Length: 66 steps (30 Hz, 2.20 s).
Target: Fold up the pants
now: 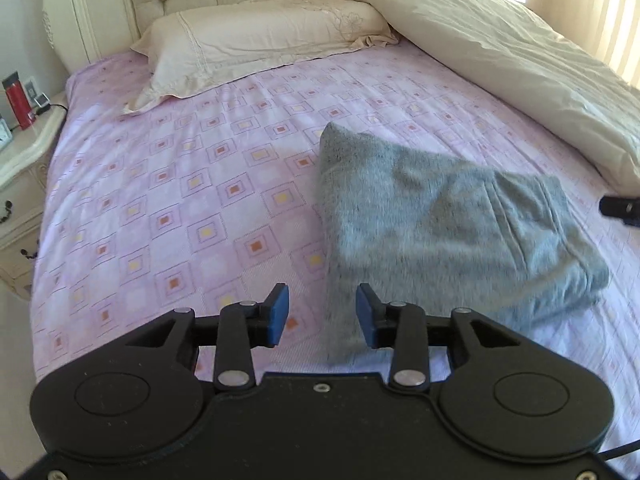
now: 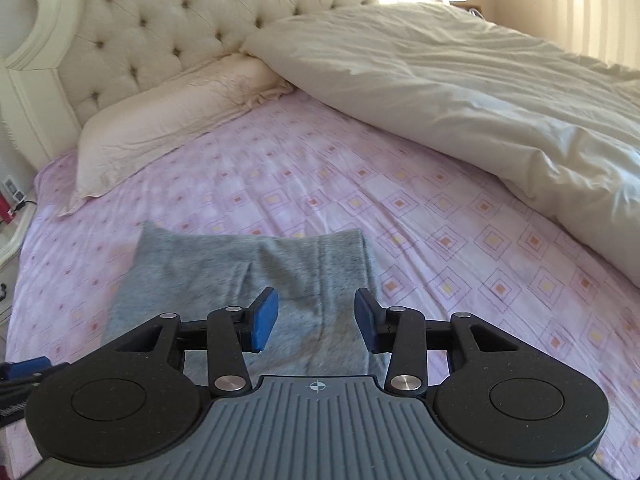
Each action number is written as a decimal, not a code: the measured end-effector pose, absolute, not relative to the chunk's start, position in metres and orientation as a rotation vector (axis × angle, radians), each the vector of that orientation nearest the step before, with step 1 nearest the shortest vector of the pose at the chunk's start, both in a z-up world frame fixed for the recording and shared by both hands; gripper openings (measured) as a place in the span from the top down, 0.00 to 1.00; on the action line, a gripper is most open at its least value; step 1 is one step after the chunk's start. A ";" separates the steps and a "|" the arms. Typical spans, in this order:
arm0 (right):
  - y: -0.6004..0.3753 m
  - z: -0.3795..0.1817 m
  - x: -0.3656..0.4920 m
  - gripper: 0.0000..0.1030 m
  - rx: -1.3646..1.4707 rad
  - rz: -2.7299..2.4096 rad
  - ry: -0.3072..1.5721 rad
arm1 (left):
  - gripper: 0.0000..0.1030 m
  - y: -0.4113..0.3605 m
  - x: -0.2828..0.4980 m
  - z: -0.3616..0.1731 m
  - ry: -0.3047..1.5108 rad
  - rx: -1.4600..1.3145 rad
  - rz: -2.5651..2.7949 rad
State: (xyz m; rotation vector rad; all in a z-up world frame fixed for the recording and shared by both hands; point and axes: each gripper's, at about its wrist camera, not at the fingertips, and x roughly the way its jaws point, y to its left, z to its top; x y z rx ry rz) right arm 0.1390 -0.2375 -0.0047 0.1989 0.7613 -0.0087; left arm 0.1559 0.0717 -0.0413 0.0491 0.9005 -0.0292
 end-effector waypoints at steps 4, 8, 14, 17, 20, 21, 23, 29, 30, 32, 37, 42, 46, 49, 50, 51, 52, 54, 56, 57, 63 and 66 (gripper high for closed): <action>-0.219 0.003 0.107 0.60 0.161 0.023 0.729 | 0.54 0.070 0.128 -0.046 0.894 0.051 -0.039; -0.203 -0.004 0.082 0.60 0.128 0.037 0.732 | 0.54 0.069 0.106 -0.053 0.896 0.035 -0.051; -0.191 -0.015 0.065 0.60 0.079 -0.013 0.732 | 0.54 0.071 0.092 -0.063 0.904 0.002 -0.067; -0.194 -0.016 0.064 0.60 0.104 -0.019 0.720 | 0.54 0.071 0.089 -0.067 0.896 0.000 -0.060; -0.196 -0.022 0.065 0.60 0.124 -0.032 0.740 | 0.54 0.070 0.087 -0.072 0.895 0.007 -0.052; -0.195 -0.024 0.065 0.60 0.121 -0.031 0.744 | 0.54 0.071 0.087 -0.073 0.899 0.004 -0.053; -0.194 -0.025 0.065 0.60 0.113 -0.028 0.750 | 0.54 0.072 0.088 -0.075 0.910 -0.003 -0.054; -0.194 -0.027 0.066 0.60 0.112 -0.027 0.764 | 0.54 0.074 0.089 -0.074 0.910 -0.013 -0.046; -0.194 -0.028 0.066 0.60 0.114 -0.026 0.766 | 0.54 0.074 0.089 -0.074 0.907 -0.012 -0.045; -0.195 -0.028 0.066 0.60 0.115 -0.021 0.769 | 0.54 0.074 0.089 -0.074 0.903 -0.009 -0.045; -0.194 -0.028 0.066 0.60 0.110 -0.018 0.772 | 0.54 0.071 0.088 -0.073 0.903 -0.004 -0.063; -0.194 -0.028 0.067 0.60 0.109 -0.017 0.778 | 0.54 0.070 0.087 -0.071 0.898 0.003 -0.067; -0.194 -0.029 0.067 0.60 0.107 -0.017 0.781 | 0.54 0.071 0.087 -0.071 0.899 0.001 -0.067; -0.194 -0.029 0.067 0.60 0.107 -0.016 0.782 | 0.54 0.071 0.087 -0.071 0.901 0.001 -0.065; -0.193 -0.029 0.067 0.60 0.107 -0.016 0.781 | 0.54 0.070 0.087 -0.071 0.900 0.001 -0.066; -0.194 -0.029 0.067 0.60 0.107 -0.015 0.783 | 0.54 0.070 0.086 -0.071 0.901 0.002 -0.067; -0.194 -0.030 0.067 0.60 0.106 -0.015 0.785 | 0.54 0.070 0.086 -0.071 0.901 0.002 -0.067; -0.194 -0.030 0.068 0.60 0.105 -0.012 0.786 | 0.54 0.069 0.086 -0.072 0.902 0.006 -0.067; -0.193 -0.031 0.067 0.60 0.104 -0.012 0.787 | 0.54 0.069 0.086 -0.071 0.901 0.006 -0.064; -0.193 -0.031 0.067 0.60 0.105 -0.011 0.789 | 0.54 0.069 0.087 -0.072 0.901 0.007 -0.064; -0.190 -0.032 0.068 0.60 0.101 -0.014 0.795 | 0.54 0.068 0.087 -0.072 0.898 0.010 -0.066; -0.191 -0.033 0.068 0.60 0.099 -0.014 0.797 | 0.54 0.068 0.086 -0.072 0.895 0.010 -0.067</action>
